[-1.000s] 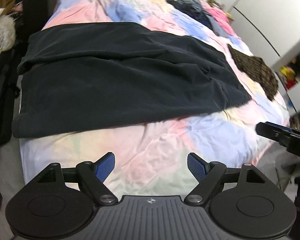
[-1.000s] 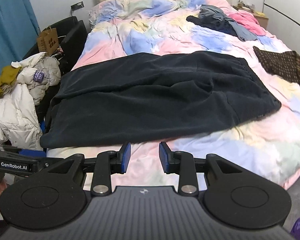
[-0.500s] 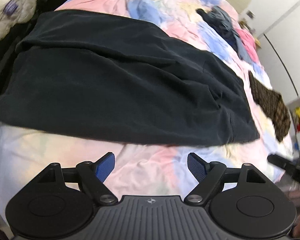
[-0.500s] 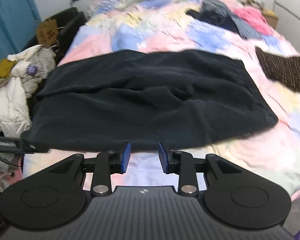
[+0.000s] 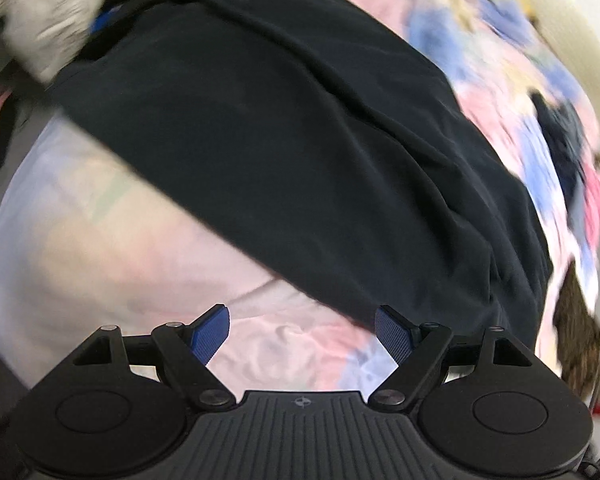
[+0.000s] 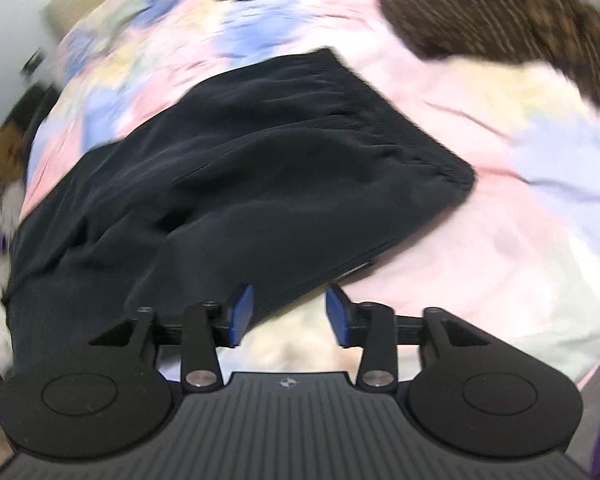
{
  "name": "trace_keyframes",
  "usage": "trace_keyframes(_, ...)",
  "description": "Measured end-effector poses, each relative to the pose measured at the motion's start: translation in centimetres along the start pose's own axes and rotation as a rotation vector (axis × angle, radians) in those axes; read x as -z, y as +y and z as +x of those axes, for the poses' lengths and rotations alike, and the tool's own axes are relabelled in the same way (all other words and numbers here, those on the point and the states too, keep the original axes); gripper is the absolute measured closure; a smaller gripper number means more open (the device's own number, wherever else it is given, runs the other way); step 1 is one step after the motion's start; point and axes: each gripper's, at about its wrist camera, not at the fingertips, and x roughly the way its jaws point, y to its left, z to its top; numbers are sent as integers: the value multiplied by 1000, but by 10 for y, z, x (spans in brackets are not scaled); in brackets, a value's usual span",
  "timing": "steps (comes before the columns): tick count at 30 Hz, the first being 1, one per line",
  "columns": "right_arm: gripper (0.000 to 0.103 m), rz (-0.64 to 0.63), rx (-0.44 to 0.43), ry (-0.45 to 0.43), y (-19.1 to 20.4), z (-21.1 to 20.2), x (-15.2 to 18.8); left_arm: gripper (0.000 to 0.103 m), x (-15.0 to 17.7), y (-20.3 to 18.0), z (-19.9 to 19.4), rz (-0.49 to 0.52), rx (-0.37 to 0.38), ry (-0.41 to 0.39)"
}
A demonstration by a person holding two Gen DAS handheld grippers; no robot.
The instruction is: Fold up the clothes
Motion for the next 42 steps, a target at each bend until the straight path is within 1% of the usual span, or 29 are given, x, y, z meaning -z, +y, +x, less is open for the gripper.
trace_keyframes(2,48,73,-13,10,-32,17,-15,21,3,-1,-2,-71,-16,-10)
trace_keyframes(5,42,202,-35,24,-80,44,-33,21,9,-3,-5,-172,-42,-26)
trace_keyframes(9,33,395,-69,37,-131,77,-46,21,16,-5,-11,-268,-83,-34)
trace_keyframes(10,32,434,-76,37,-139,83,-48,21,17,-5,-12,-293,-93,-32)
trace_keyframes(14,32,569,-111,38,-167,105,-53,21,28,-2,-21,-396,-71,-41)
trace_keyframes(17,32,607,-143,34,-176,117,-56,21,30,-1,-26,-435,-72,-55)
trace_keyframes(18,32,615,-159,31,-178,120,-57,21,30,-1,-28,-450,-76,-57)
trace_keyframes(21,32,663,-207,14,-185,131,-58,21,31,-1,-34,-492,-131,-39)
trace_keyframes(22,35,695,-218,10,-187,135,-57,21,30,-1,-36,-513,-154,-26)
trace_keyframes(24,44,735,-231,-7,-190,140,-54,21,27,0,-39,-568,-138,-27)
trace_keyframes(25,50,754,-237,-16,-192,142,-52,21,25,0,-40,-585,-127,-33)
trace_keyframes(26,61,773,-244,-25,-193,145,-51,21,22,-1,-41,-598,-119,-40)
trace_keyframes(27,68,793,-250,-33,-194,146,-48,21,19,-1,-42,-607,-114,-51)
trace_keyframes(29,84,775,-246,-56,-188,140,-51,21,14,3,-44,-639,-89,-85)
trace_keyframes(31,87,749,-245,-78,-182,133,-55,21,11,10,-47,-674,-61,-116)
trace_keyframes(32,88,716,-245,-106,-178,126,-58,21,9,14,-48,-691,-51,-131)
trace_keyframes(33,89,682,-244,-136,-175,120,-61,21,7,20,-50,-704,-50,-144)
trace_keyframes(36,89,641,-248,-183,-164,107,-69,21,-2,40,-52,-744,-47,-186)
trace_keyframes(42,89,608,-184,-175,-150,102,-80,21,-27,93,-45,-837,-45,-246)
